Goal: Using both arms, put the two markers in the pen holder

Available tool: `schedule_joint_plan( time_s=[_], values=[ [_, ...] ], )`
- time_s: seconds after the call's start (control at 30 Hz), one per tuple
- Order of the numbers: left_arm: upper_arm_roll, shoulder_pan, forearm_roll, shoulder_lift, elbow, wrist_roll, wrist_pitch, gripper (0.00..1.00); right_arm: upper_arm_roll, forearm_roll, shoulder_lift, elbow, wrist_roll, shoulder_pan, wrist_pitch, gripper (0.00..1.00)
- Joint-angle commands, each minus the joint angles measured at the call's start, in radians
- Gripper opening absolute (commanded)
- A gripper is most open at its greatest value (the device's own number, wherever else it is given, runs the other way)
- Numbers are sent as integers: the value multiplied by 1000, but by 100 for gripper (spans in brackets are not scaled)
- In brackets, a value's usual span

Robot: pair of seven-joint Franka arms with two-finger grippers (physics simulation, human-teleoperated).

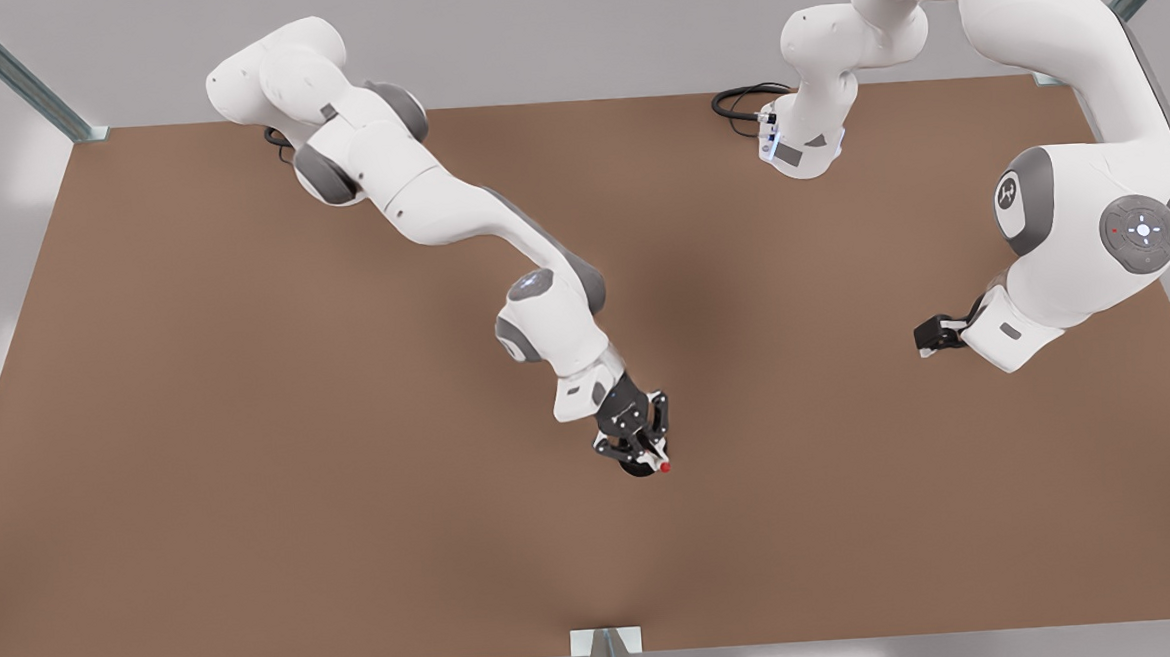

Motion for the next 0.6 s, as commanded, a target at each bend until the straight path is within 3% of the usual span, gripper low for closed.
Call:
schedule_joint_plan(
  time_s=[0.0,0.1,0.37,0.57],
  values=[
    [0,0,0,0,-1,11,2,100,-8,-2,9,1,-4,1,79,25],
    [-1,0,0,0,-1,11,2,100,-59,-2,35,1,-3,36,134,26],
    [0,-3,0,6,-1,11,4,100,-54,2,18,-18,-1,39,120,26],
    [-1,-3,0,6,-2,11,4,100,-54,-1,-55,-171,-3,42,168,26]
  ],
)
